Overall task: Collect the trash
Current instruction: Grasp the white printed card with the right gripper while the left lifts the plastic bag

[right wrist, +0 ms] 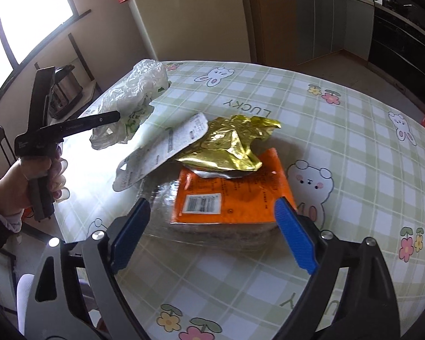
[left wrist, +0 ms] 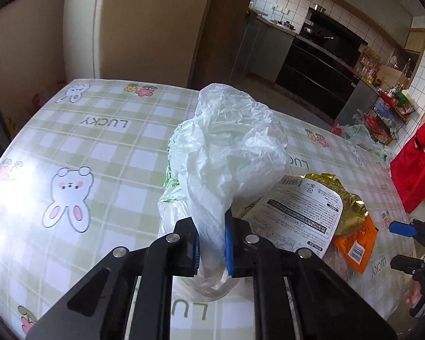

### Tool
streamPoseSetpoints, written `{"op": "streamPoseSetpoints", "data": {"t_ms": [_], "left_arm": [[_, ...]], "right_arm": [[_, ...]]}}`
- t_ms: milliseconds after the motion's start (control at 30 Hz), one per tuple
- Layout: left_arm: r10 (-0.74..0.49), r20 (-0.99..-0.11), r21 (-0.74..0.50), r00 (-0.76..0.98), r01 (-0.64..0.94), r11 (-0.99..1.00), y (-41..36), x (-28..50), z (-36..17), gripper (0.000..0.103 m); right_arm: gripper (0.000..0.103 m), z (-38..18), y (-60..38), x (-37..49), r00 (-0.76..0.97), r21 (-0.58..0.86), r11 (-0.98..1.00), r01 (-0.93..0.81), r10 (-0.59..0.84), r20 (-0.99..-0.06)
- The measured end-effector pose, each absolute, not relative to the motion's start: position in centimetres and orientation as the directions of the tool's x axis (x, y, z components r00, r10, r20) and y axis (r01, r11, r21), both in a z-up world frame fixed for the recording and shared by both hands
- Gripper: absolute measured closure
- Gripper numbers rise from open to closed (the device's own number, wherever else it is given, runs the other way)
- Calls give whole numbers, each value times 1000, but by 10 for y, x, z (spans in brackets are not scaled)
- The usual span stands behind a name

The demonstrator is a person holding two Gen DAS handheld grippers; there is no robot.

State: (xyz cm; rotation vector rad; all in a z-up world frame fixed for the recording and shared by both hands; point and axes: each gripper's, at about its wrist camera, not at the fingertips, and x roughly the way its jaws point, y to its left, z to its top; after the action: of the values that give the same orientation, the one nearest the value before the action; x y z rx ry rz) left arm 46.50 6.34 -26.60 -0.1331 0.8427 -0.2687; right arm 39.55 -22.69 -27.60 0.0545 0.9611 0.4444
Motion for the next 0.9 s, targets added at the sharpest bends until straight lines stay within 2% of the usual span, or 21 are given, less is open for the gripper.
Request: {"op": "streamPoseSetpoints", "data": {"t_ms": [33,133,267,367,533,600,667,767,833,900], "left_arm": [[-283,-712,-215,643,184,959,69,457,-262,90],[-273,-707,-207,653,179,962,83,431,-258,90],[-239,-720,-163,652,177,971,95,405,-268,90],[-246,-719,-202,650,144,969,109,392,-274,90],[-220,-685,-187,694,124,974,124,365,-268,90],[-216,-671,-182,709,125,975,128,355,-265,90],[-217,-655,-175,724,134,975,128,343,-259,90],[-229,-635,-181,738,146,973,126,323,-253,90],[-245,-626,-207,741,145,968,128,312,-250,90],[-253,-620,-225,743,141,964,132,302,-250,90]], "right_arm": [[19,-275,-219,396,483,243,903,-355,400,-779],[36,-277,-191,401,456,251,887,-387,421,-784],[44,-290,-158,408,405,329,863,-382,477,-780],[50,-301,-144,417,386,382,862,-333,495,-779],[58,-314,-137,437,400,419,887,-195,462,-791],[65,-319,-135,443,405,418,896,-150,442,-801],[81,-323,-137,446,409,410,907,-98,412,-814],[98,-328,-141,447,415,444,895,-49,423,-806],[98,-329,-142,449,420,465,885,-27,432,-798],[93,-333,-143,453,417,515,857,3,467,-780]]}}
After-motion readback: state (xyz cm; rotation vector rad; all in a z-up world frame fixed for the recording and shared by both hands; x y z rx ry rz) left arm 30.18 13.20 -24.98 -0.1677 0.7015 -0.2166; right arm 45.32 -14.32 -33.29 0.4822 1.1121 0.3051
